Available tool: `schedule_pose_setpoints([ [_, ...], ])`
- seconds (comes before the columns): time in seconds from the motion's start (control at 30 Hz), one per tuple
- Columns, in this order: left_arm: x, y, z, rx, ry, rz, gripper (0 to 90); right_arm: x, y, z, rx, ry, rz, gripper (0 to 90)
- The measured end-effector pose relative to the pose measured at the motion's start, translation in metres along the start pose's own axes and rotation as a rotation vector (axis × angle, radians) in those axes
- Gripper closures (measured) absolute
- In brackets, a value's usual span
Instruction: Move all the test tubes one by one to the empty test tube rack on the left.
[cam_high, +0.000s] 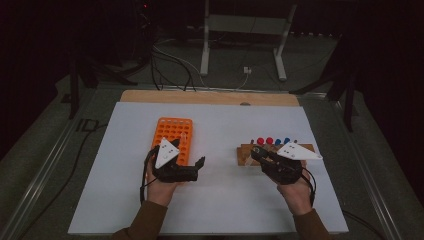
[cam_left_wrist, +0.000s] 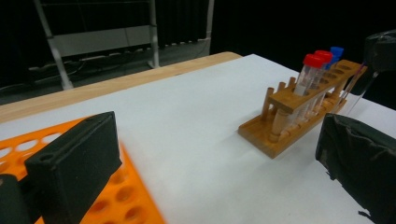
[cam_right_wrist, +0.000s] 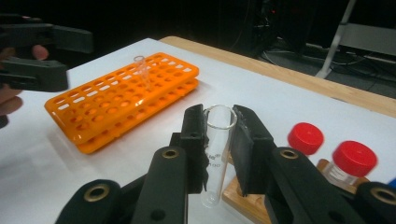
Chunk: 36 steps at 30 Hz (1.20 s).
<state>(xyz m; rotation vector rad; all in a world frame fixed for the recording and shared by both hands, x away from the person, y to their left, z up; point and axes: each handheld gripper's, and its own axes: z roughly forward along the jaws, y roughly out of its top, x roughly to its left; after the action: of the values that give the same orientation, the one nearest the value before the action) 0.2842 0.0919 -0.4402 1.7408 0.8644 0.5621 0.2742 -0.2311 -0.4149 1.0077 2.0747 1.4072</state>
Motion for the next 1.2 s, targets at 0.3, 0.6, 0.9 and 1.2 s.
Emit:
schedule_pose_setpoints([
  [0.3,-0.028,0.008,0.023,0.02,-0.079,0.048,2.0,0.008,-0.001,0.007,0.013,0.027,0.0,75.8],
  [0.6,-0.053,0.01,0.043,0.063,-0.137,0.101,7.8,0.013,-0.002,0.014,0.024,0.053,0.004,75.8],
  [0.9,-0.075,0.003,0.06,0.108,-0.168,0.137,20.4,0.018,-0.004,0.019,0.04,0.081,-0.001,75.7],
  [1.2,-0.081,0.0,0.065,0.109,-0.226,0.155,61.1,0.022,-0.006,0.022,0.054,0.1,-0.008,75.7],
])
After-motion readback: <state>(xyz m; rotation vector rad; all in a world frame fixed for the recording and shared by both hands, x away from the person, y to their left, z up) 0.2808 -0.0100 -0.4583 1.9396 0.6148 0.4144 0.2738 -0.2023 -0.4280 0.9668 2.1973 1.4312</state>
